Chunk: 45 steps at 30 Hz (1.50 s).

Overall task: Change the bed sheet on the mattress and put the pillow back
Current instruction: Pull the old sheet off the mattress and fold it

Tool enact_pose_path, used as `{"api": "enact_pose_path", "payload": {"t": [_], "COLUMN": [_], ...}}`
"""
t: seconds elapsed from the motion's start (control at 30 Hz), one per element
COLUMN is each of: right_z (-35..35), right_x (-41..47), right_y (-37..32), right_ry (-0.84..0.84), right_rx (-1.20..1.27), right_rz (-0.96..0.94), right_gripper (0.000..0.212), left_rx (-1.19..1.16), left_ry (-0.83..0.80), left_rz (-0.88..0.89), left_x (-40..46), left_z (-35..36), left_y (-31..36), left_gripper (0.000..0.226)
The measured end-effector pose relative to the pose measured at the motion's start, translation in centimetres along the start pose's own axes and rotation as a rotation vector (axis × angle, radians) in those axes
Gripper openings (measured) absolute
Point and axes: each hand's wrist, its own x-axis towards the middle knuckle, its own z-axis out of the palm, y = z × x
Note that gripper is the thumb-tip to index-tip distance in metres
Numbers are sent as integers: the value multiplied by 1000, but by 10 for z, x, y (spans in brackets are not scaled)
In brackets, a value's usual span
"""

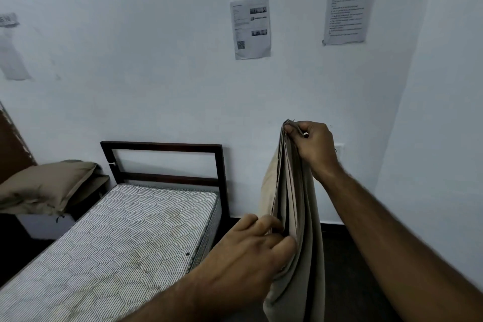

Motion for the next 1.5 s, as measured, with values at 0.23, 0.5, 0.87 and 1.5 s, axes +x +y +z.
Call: {"api": "enact_pose_path", "payload": {"t": [0.23,0.5,0.87,1.5], "right_z": [-5,-12,-30,-97], "right_x": [0,-1,9,67], "right_y": [11,19,16,-71], "right_ry": [18,112,67,-221], "right_rx": [37,10,117,235], "right_rz": [56,130,290,-28], "right_gripper": [16,22,40,21], "left_rx": [270,158,-713,438], "left_ry": [145,100,5,-217], "left_rz": [-281,-667,-437,-438], "left_x": [-8,-10,2,106], "left_z": [26,42,39,-124], "left_y": [33,-11,-103,-243], "left_gripper": [15,33,47,50]}}
